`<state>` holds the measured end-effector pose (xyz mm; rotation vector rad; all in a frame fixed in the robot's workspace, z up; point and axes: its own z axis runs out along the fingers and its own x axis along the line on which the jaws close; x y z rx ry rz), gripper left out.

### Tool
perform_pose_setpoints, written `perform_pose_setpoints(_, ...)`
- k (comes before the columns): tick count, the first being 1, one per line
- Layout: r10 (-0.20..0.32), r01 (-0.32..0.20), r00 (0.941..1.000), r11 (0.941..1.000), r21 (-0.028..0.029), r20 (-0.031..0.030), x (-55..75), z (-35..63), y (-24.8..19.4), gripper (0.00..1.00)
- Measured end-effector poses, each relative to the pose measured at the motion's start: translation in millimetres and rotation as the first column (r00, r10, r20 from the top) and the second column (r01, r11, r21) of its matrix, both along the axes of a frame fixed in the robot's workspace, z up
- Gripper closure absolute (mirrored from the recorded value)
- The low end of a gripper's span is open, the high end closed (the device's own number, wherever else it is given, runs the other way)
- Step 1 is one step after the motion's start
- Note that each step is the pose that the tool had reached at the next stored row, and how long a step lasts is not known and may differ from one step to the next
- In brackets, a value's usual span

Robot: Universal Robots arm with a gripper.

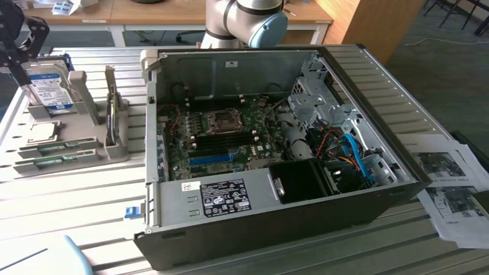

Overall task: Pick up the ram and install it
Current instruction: 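Pick up the ram and move it above insertion slot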

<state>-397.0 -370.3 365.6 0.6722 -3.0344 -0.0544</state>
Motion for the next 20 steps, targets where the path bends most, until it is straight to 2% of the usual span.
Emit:
perform_pose_setpoints(5,0.048,-0.048,0.9988,0.9988,0.0001,0.0000,0.0,-0.1,0.0,0.91)
perform_pose_setpoints(10,0.102,-0.102,0.9948,0.9948,0.0001,0.0000,0.0,-0.2,0.0,0.91)
perform_pose_setpoints(15,0.157,-0.157,0.9876,0.9876,0.0001,0.0000,0.0,-0.3,0.0,0.91)
perform_pose_setpoints(20,0.210,-0.210,0.9778,0.9778,0.0001,0.0000,0.0,-0.3,0.0,0.91)
